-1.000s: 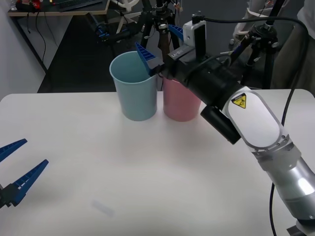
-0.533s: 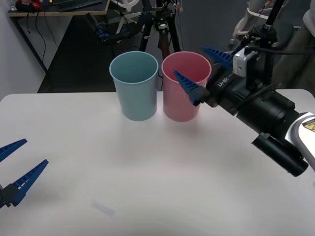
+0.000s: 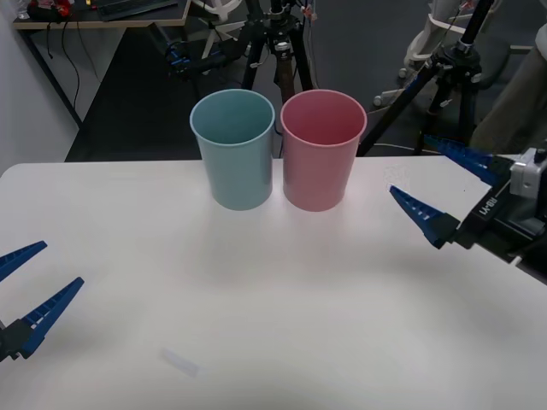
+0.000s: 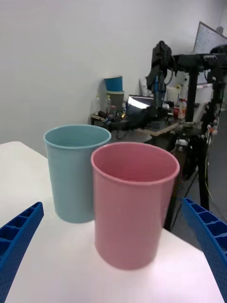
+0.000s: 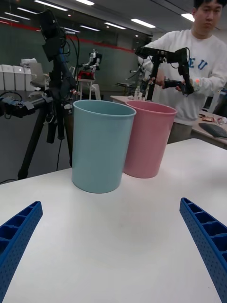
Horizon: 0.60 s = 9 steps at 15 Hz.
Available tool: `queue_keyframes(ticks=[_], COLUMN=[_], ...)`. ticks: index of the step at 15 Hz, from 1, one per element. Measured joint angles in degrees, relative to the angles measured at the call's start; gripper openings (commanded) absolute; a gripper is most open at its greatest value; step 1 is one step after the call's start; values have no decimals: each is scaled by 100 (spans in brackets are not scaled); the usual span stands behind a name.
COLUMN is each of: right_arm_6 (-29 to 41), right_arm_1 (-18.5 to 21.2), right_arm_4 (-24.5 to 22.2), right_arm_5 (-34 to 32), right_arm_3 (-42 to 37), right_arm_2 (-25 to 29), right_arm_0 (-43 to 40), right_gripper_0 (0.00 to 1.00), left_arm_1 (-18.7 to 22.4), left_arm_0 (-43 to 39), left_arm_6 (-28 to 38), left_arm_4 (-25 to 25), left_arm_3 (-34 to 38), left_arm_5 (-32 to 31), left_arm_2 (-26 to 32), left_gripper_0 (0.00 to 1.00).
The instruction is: Grasp the object on the table and drop it into the matching bin: aluminum can to the light blue bin, PET bottle to the pink bin.
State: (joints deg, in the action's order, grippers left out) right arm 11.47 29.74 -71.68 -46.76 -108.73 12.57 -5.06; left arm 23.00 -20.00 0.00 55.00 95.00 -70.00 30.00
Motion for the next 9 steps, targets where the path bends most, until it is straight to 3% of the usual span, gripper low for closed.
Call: queue_keyframes(ticks=[5, 9], right_arm_6=[26, 132], right_arm_1=[-274, -336], right_arm_4=[6, 143], right_arm_5=[-1261, -1435], right_arm_3=[0, 0], right_arm_2=[1273, 1742], right_arm_0=[-778, -1407], right_gripper_0=[100, 100], left_arm_1=[0, 0], left_arm_0=[0, 0], left_arm_6=[0, 0], left_arm_4=[0, 0], left_arm_3=[0, 0], left_arm_5=[0, 0], left_arm_2=[0, 0], left_gripper_0=[100, 100])
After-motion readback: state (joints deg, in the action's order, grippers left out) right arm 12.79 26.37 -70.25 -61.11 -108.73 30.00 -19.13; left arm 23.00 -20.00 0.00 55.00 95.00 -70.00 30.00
